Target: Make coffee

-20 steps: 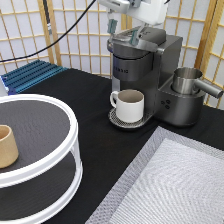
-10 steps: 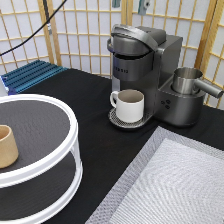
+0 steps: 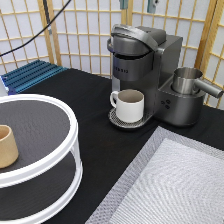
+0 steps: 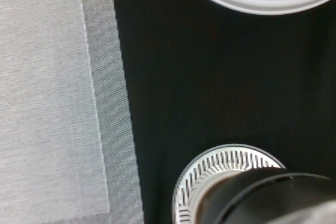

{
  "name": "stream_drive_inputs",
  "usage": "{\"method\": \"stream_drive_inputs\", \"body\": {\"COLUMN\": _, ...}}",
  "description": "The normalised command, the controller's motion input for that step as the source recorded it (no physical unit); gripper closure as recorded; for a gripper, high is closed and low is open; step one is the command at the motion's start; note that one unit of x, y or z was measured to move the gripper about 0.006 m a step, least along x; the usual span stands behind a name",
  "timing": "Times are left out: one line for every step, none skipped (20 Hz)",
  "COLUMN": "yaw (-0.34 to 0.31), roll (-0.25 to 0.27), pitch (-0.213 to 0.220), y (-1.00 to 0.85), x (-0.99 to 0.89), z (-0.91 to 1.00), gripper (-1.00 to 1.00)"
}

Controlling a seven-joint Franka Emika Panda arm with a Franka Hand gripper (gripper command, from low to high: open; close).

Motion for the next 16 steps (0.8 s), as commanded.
{"method": "stream_drive_inputs", "body": {"yaw": 0.012, "roll": -0.086, "pitch": -0.046, "y": -0.32, "x": -0.64, "z": -1.00, "gripper": -1.00}}
{"method": "stream_drive_inputs", "body": {"yaw": 0.000, "roll": -0.032, "pitch": -0.026, "y": -0.40, "x": -1.00, "z": -0.97, "gripper": -1.00}}
{"method": "stream_drive_inputs", "body": {"yaw": 0.000, "roll": -0.006, "pitch": 0.000, "y": -0.45, "x": -1.00, "z": -0.88, "gripper": -1.00}}
{"method": "stream_drive_inputs", "body": {"yaw": 0.000, "roll": -0.060, "pitch": 0.000, "y": -0.44, "x": -1.00, "z": -0.69, "gripper": -1.00}}
{"method": "stream_drive_inputs", "body": {"yaw": 0.005, "roll": -0.046, "pitch": 0.000, "y": -0.55, "x": -1.00, "z": -0.60, "gripper": -1.00}}
{"method": "stream_drive_inputs", "body": {"yaw": 0.041, "roll": -0.003, "pitch": 0.000, "y": -0.54, "x": -0.79, "z": -1.00, "gripper": -1.00}}
{"method": "stream_drive_inputs", "body": {"yaw": 0.062, "roll": 0.000, "pitch": 0.006, "y": -0.45, "x": -0.57, "z": -1.00, "gripper": -1.00}}
{"method": "stream_drive_inputs", "body": {"yaw": 0.067, "roll": 0.000, "pitch": 0.036, "y": -0.41, "x": -0.43, "z": -1.00, "gripper": -1.00}}
{"method": "stream_drive_inputs", "body": {"yaw": 0.080, "roll": 0.000, "pitch": 0.089, "y": -0.11, "x": -0.30, "z": -0.82, "gripper": -1.00}}
{"method": "stream_drive_inputs", "body": {"yaw": 0.070, "roll": 0.000, "pitch": 0.100, "y": 0.03, "x": -0.36, "z": -0.46, "gripper": -1.00}}
{"method": "stream_drive_inputs", "body": {"yaw": 0.076, "roll": -0.010, "pitch": 0.093, "y": 0.26, "x": -0.52, "z": 0.00, "gripper": -1.00}}
{"method": "stream_drive_inputs", "body": {"yaw": 0.078, "roll": -0.005, "pitch": 0.080, "y": 0.26, "x": -0.59, "z": 0.04, "gripper": -1.00}}
{"method": "stream_drive_inputs", "body": {"yaw": 0.088, "roll": -0.001, "pitch": 0.069, "y": 0.31, "x": -0.55, "z": 0.38, "gripper": -1.00}}
{"method": "stream_drive_inputs", "body": {"yaw": 0.086, "roll": -0.007, "pitch": 0.050, "y": 0.35, "x": -0.54, "z": 0.65, "gripper": -1.00}}
{"method": "stream_drive_inputs", "body": {"yaw": 0.070, "roll": -0.013, "pitch": 0.039, "y": 0.29, "x": -0.51, "z": 0.93, "gripper": -1.00}}
{"method": "stream_drive_inputs", "body": {"yaw": 0.022, "roll": -0.025, "pitch": 0.007, "y": 0.17, "x": -0.51, "z": 1.00, "gripper": -1.00}}
